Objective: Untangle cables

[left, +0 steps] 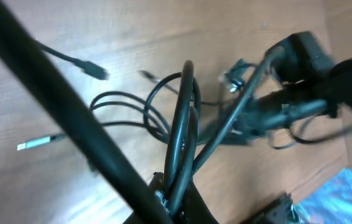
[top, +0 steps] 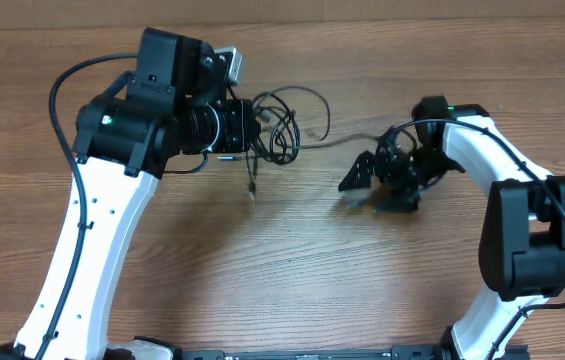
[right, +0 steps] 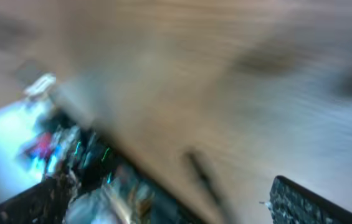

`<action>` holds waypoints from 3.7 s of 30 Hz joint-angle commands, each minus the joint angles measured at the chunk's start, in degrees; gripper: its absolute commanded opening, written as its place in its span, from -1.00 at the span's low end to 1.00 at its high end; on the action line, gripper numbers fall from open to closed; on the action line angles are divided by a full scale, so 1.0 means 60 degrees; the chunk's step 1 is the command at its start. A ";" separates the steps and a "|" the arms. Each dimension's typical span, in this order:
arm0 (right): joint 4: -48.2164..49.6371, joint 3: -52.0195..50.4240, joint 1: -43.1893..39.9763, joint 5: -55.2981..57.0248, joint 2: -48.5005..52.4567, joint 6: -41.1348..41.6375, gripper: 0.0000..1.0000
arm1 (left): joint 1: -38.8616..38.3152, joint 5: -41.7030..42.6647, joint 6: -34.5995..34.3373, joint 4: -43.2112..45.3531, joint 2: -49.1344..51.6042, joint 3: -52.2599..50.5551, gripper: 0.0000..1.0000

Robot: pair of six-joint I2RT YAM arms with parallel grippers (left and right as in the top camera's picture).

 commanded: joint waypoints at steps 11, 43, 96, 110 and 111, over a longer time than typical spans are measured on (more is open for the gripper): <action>-0.1464 0.0208 0.0353 -0.3384 -0.0186 -0.5104 0.45 | -0.0044 0.0597 -0.1359 -0.0969 0.2379 0.0153 -0.91; 0.0608 0.0120 0.0379 0.5905 -0.0186 0.4018 1.00 | 0.0117 -0.2747 -0.0568 -0.1745 0.4940 0.0157 0.81; -0.0011 0.1188 0.0433 0.1683 -0.0237 0.1949 -0.28 | -0.2667 -0.1027 -0.0015 0.3151 0.4018 -0.2670 -0.91; -0.0714 0.1188 0.0463 -0.1665 -0.0237 -0.2408 0.31 | -0.1126 0.2029 0.1628 0.1424 0.3483 -0.0907 -0.92; -0.0663 0.1188 0.0503 -0.1668 -0.0237 -0.2408 0.32 | -0.1002 0.2386 0.1628 0.1370 0.3483 -0.0867 -0.92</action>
